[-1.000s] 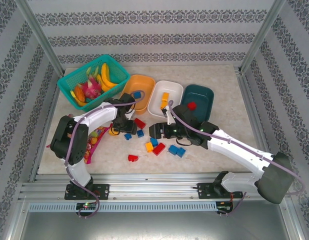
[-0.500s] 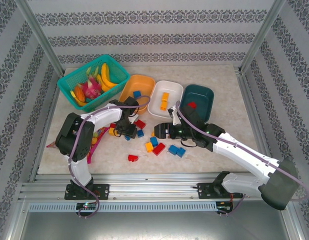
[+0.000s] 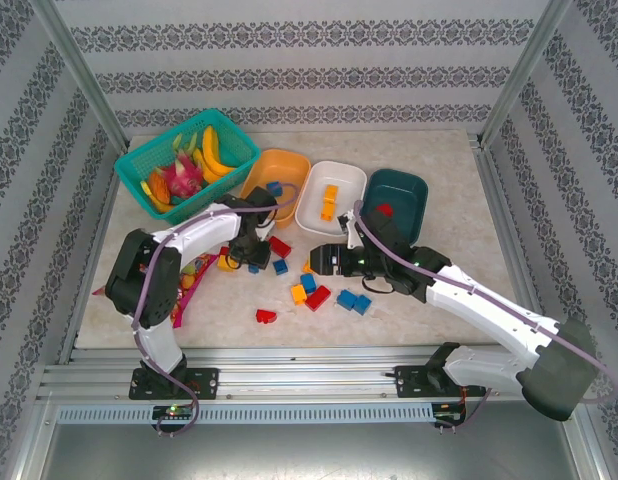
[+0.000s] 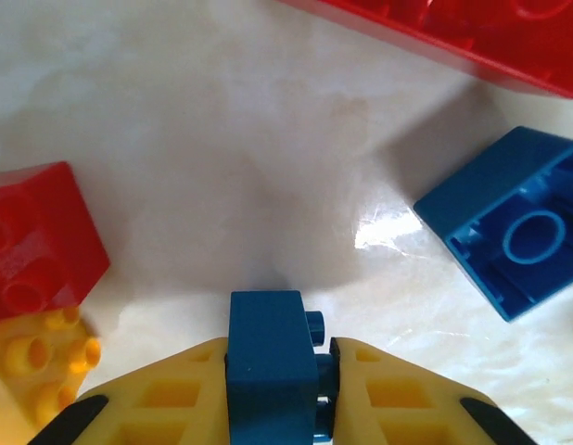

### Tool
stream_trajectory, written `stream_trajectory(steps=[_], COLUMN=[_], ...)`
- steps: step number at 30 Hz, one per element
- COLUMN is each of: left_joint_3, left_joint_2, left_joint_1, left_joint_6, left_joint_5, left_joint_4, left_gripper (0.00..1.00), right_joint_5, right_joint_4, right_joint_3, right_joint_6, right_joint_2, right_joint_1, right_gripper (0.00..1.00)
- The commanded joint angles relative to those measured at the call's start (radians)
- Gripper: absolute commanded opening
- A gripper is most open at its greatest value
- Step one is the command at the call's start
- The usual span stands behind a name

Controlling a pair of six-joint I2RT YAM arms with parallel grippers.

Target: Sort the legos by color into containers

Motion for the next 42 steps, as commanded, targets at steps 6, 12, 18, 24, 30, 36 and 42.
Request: stream_trajectory(steps=[6,12,18,24,30,36,42], left_joint_3=[0.373,0.700,0.855,0.866,0.910,0.899,0.674], left_joint_2=[0.087,0.347,0.503,0.573,0.584,0.458,0.196], left_joint_1=[0.072,0.100,0.123,0.128,0.129,0.127,0.130], left_joint_6=[-0.092,-0.096,-0.107,-0.118,-0.128,-0.162,-0.214], left_joint_5=[-0.040,-0.089,-0.200,-0.171,-0.151,-0.134,-0.128], left_joint_4=[-0.094,-0.180,-0.247,-0.228,-0.233,-0.239,-0.196], left_gripper=[0.26,0.26,0.26,0.30,0.59,0.67,0.71], right_joint_5=[0.021,0.001,-0.008,-0.008,-0.020,-0.015,0.002], right_joint_4=[0.069,0.045,0.037,0.028,0.009,-0.005,-0.040], right_joint_3=[0.111,0.182,0.191,0.157,0.147,0.145,0.194], right_joint_6=[0.064,0.067,0.076,0.084,0.073,0.051,-0.037], right_joint_2=[0.009,0.081,0.098,0.082,0.086,0.084,0.091], right_joint_1=[-0.096,-0.149,-0.172,-0.182,-0.188,-0.188,-0.165], right_gripper=[0.75,0.75,0.74,0.74,0.74,0.74,0.74])
